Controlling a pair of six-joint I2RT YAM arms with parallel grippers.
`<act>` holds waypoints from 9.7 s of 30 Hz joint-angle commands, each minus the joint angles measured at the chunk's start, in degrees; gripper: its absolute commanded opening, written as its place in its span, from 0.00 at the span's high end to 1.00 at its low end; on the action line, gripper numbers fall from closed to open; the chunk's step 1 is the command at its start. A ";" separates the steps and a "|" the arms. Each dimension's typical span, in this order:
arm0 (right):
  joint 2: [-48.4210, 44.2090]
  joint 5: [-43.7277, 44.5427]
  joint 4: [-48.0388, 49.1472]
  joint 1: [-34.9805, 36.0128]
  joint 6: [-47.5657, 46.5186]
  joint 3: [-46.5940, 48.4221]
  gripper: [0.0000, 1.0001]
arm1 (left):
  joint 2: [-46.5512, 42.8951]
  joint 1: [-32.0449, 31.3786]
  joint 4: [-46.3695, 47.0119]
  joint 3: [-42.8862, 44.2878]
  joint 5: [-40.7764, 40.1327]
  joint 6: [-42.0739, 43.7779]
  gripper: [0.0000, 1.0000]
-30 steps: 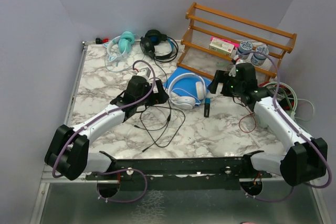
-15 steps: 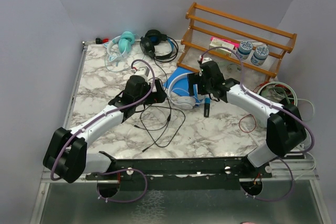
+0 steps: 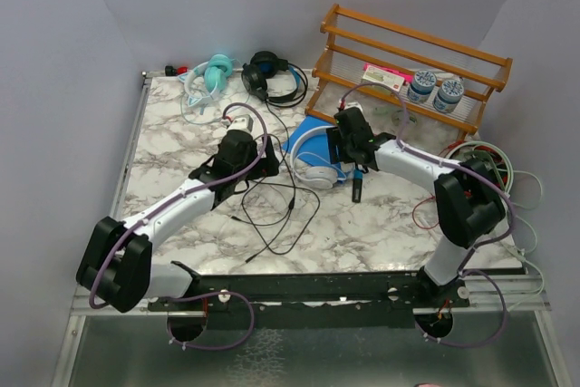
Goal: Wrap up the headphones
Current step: Pick up the headphones from the center of the board, then move the headphones cable to the center of the board, then straighten the headphones cable.
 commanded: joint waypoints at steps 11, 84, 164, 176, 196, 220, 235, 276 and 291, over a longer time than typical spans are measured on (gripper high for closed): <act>-13.72 23.69 -7.66 0.05 9.40 1.16 0.67 | 9.00 3.49 -5.17 6.78 -7.60 -3.00 0.01; -29.36 -14.24 -11.14 -2.37 -0.86 -6.37 0.65 | 16.37 8.78 -16.70 34.98 16.30 12.54 0.02; -49.32 -30.38 45.51 2.86 2.03 -44.27 0.00 | 0.28 5.85 -34.11 37.49 -5.41 7.70 1.00; -31.57 -50.63 70.06 3.31 3.83 -43.60 0.04 | -0.89 5.85 -37.21 48.02 8.36 0.99 1.00; -1.45 -51.60 90.70 12.08 1.35 -30.12 0.13 | 5.06 5.94 -39.13 61.20 15.96 -2.33 1.00; -7.58 -49.42 80.85 15.16 -0.34 -24.92 0.99 | 15.85 22.16 -41.16 76.27 20.63 -3.56 1.00; -35.72 -10.73 11.19 15.16 -20.64 8.80 0.99 | 14.64 28.35 -30.15 66.25 26.20 -9.73 1.00; -15.16 -36.47 70.92 15.04 -2.71 -29.77 0.00 | 6.78 14.59 -24.99 49.22 22.46 -11.07 1.00; -0.28 -39.54 86.44 15.00 0.32 -23.26 0.09 | 4.76 14.11 -24.99 51.11 23.38 -13.41 1.00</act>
